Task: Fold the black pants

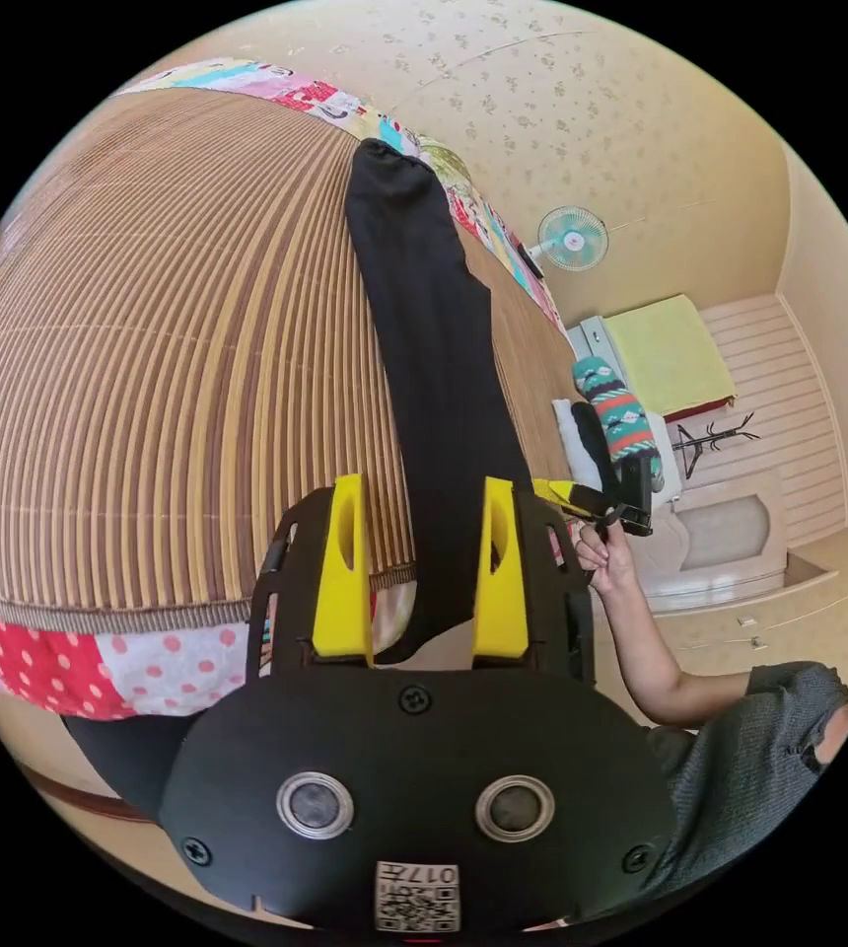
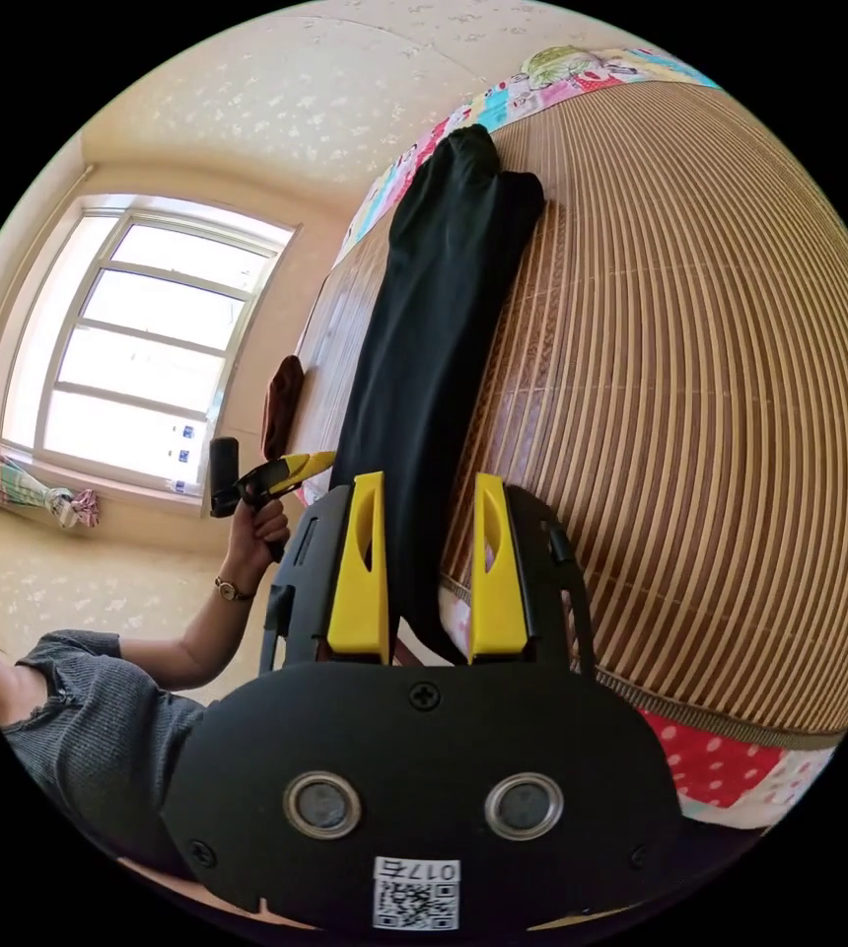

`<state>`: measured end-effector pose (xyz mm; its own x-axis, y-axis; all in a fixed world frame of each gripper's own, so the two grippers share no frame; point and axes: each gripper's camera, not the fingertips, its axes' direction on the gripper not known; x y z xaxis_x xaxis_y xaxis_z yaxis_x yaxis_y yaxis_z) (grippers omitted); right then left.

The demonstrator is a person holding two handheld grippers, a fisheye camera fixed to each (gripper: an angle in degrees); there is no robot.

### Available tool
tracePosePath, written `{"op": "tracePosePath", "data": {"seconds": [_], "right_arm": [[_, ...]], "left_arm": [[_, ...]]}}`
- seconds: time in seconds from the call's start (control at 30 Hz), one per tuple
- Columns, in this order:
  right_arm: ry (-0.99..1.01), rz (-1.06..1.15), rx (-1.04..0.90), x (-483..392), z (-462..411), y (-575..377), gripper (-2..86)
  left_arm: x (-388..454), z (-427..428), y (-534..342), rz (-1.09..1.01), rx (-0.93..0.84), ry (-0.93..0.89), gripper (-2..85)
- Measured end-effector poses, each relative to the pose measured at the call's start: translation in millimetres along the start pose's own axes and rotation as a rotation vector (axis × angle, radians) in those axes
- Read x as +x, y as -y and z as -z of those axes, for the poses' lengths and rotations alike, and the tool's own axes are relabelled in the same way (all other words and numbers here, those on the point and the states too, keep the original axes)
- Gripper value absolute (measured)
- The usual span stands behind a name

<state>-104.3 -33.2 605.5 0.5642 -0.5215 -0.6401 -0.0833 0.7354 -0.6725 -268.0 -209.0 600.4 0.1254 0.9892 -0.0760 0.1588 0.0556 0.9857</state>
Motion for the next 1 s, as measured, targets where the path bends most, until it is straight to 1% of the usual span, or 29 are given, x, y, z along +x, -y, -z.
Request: {"op": "tracePosePath", "data": {"seconds": [0.13, 0.23, 0.3, 0.33, 0.4, 0.43, 0.47, 0.5, 0.53, 0.57, 0.6, 0.63, 0.7, 0.77, 0.8, 0.87, 0.97, 1.0], "right_arm": [[0.033, 0.017, -0.026, -1.8, -17.1, -12.8, 10.2], [-0.005, 0.023, -0.058, 1.2, -20.6, -41.2, 5.6], [0.092, 0.055, -0.048, 7.5, -8.6, -63.4, 3.9], [0.127, 0.065, -0.045, 8.0, -4.0, -68.2, 3.6], [0.217, 0.134, -0.005, -2.9, 23.3, -87.0, 2.7], [0.237, 0.166, 0.009, -9.4, 32.2, -91.1, 2.5], [0.286, 0.234, 0.051, -24.8, 53.5, -98.2, 2.2], [0.342, 0.305, 0.101, -41.9, 77.4, -102.7, 2.0], [0.371, 0.344, 0.127, -51.3, 90.0, -104.0, 1.9], [0.425, 0.427, 0.174, -73.0, 115.5, -104.8, 1.7], [0.45, 0.518, 0.208, -99.7, 140.9, -104.2, 1.5], [0.449, 0.566, 0.224, -115.7, 154.5, -104.2, 1.5], [0.384, 0.76, 0.295, -182.7, 207.1, -111.8, 1.2], [0.354, 0.889, 0.352, -229.7, 245.9, -124.3, 1.1], [0.358, 0.966, 0.396, -257.8, 270.7, -135.1, 1.1], [0.384, 1.047, 0.456, -292.5, 302.5, -150.9, 1.1], [0.435, 1.07, 0.522, -334.6, 341.0, -167.7, 1.1], [0.429, 1.062, 0.546, -345.5, 350.5, -170.6, 1.1]], "left_arm": [[10.9, -19.3, -4.1, -0.026, -0.063, 0.018, 11.7], [8.0, -20.3, -32.5, 0.018, -0.074, -0.035, 8.3], [1.5, -20.0, -48.1, 0.034, -0.116, -0.068, 4.9], [0.0, -12.9, -57.7, 0.013, -0.119, -0.12, 4.4], [9.4, 11.3, -71.5, -0.055, -0.067, -0.185, 4.0], [24.8, 32.0, -78.9, -0.137, -0.025, -0.21, 3.9], [43.8, 58.2, -84.8, -0.226, 0.037, -0.252, 3.9], [53.4, 72.6, -86.7, -0.266, 0.071, -0.281, 3.9], [72.3, 102.3, -87.5, -0.336, 0.141, -0.355, 3.8], [91.9, 131.2, -84.9, -0.397, 0.204, -0.429, 3.8], [103.3, 146.0, -82.9, -0.429, 0.233, -0.46, 3.8], [130.0, 175.7, -79.0, -0.501, 0.288, -0.493, 3.9], [177.8, 222.3, -77.0, -0.625, 0.369, -0.483, 3.9], [242.2, 283.0, -85.9, -0.808, 0.485, -0.463, 3.9], [256.7, 296.9, -89.3, -0.849, 0.513, -0.471, 3.9], [304.5, 343.2, -99.0, -0.959, 0.597, -0.557, 3.9], [348.9, 382.6, -103.3, -0.993, 0.648, -0.651, 4.0], [356.1, 387.9, -104.3, -0.997, 0.66, -0.655, 4.0]]}}
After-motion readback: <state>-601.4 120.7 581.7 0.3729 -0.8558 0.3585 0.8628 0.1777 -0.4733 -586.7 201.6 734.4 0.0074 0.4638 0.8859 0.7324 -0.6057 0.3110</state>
